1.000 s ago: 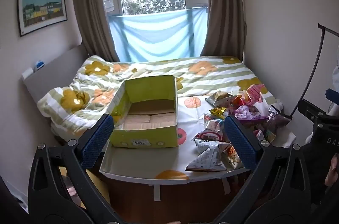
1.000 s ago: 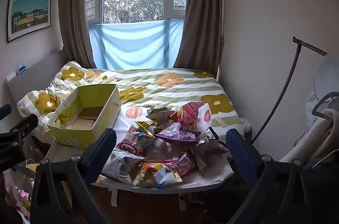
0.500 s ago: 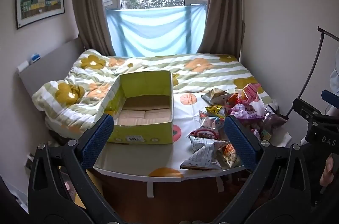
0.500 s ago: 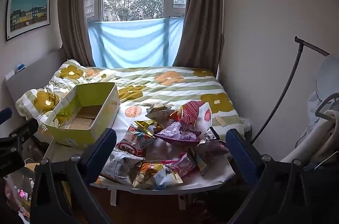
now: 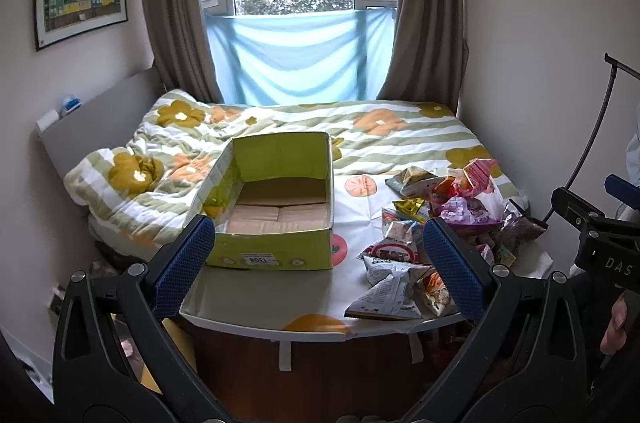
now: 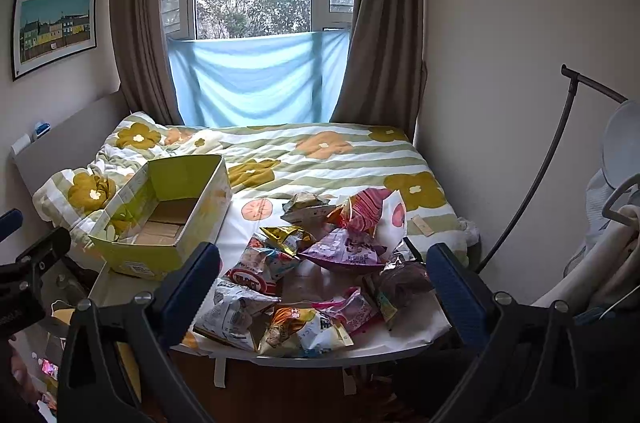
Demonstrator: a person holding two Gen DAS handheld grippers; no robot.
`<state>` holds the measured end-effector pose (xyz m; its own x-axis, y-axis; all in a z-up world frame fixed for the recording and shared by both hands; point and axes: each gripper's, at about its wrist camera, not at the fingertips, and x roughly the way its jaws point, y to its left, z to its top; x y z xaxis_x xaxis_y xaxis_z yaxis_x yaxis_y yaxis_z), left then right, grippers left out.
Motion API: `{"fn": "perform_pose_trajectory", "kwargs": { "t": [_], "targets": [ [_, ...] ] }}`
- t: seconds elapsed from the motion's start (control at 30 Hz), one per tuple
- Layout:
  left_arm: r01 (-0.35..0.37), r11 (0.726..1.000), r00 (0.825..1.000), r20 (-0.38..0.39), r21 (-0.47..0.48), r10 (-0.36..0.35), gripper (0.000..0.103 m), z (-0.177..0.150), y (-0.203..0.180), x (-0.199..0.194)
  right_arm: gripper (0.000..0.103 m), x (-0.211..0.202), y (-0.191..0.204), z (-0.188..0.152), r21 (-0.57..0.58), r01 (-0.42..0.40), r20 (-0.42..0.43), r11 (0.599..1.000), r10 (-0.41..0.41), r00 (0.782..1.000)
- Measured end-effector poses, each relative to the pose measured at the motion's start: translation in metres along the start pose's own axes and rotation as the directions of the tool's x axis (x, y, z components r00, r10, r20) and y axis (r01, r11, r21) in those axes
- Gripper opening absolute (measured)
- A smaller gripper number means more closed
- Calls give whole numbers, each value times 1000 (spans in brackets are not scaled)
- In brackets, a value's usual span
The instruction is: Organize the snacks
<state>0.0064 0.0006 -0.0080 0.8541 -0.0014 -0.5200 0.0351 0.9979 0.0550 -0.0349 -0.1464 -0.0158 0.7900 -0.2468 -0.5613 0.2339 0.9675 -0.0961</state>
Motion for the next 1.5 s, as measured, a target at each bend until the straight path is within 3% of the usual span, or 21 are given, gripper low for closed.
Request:
{"fn": "perform_pose_trajectory", "kwargs": {
  "t": [1.5],
  "targets": [
    [32,999,999,-20,-13,-33,102,5,-2,16,103,7,-4,6,5,-7,-7,1000,7,1000]
  ]
}}
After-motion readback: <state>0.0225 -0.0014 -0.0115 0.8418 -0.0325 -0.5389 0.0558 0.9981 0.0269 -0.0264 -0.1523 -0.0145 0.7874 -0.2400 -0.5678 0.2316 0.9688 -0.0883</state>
